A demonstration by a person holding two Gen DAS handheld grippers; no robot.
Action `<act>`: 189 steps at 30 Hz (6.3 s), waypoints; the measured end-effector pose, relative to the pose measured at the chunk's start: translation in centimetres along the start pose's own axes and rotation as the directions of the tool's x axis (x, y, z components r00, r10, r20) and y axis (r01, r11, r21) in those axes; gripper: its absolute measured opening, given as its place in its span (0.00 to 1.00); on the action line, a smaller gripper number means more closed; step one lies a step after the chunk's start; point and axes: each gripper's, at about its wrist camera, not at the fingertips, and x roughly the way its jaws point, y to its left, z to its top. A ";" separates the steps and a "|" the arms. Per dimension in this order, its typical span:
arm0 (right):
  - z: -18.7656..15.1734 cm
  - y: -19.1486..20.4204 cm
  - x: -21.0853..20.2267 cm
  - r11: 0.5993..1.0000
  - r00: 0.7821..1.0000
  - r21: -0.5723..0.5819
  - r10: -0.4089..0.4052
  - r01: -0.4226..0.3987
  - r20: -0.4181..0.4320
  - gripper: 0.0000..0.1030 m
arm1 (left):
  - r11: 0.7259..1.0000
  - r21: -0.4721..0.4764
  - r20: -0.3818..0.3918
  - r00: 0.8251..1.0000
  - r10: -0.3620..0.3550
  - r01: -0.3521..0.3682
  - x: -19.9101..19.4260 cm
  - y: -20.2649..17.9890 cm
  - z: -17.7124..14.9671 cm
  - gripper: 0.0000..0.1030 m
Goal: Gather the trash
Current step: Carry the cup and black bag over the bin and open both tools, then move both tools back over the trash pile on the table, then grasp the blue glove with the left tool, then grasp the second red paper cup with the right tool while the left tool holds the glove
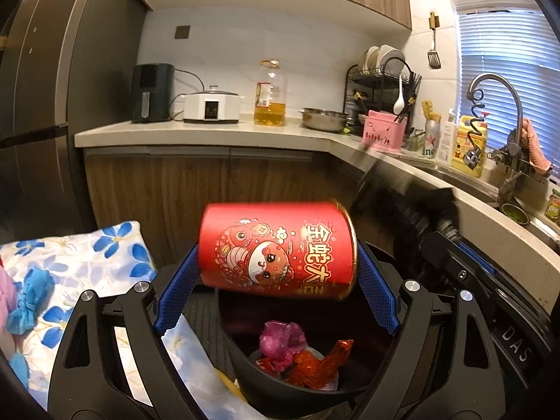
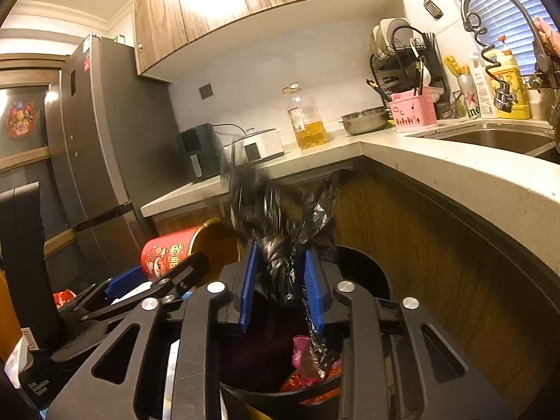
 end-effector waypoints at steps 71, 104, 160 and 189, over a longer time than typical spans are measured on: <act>-6.9 17.9 -10.3 0.955 0.960 -0.113 0.262 -0.273 -0.099 0.68 | 0.776 -0.180 -0.038 0.793 0.608 -0.604 -27.1 17.0 -8.6 0.84; -9.7 20.1 -6.5 0.946 0.943 -0.119 0.278 -0.302 -0.186 0.68 | 0.801 -0.173 -0.215 0.816 0.537 -0.573 -18.7 23.4 -12.2 0.53; -17.6 37.9 5.6 0.918 0.872 -0.156 0.277 -0.364 -0.405 0.85 | 0.659 -0.436 -0.158 0.773 0.615 -0.613 -32.5 34.1 -13.8 0.02; -17.3 35.5 5.9 0.927 0.847 -0.076 0.300 -0.367 -0.440 0.81 | 0.684 -0.434 -0.158 0.797 0.583 -0.587 -32.1 34.0 -13.9 0.02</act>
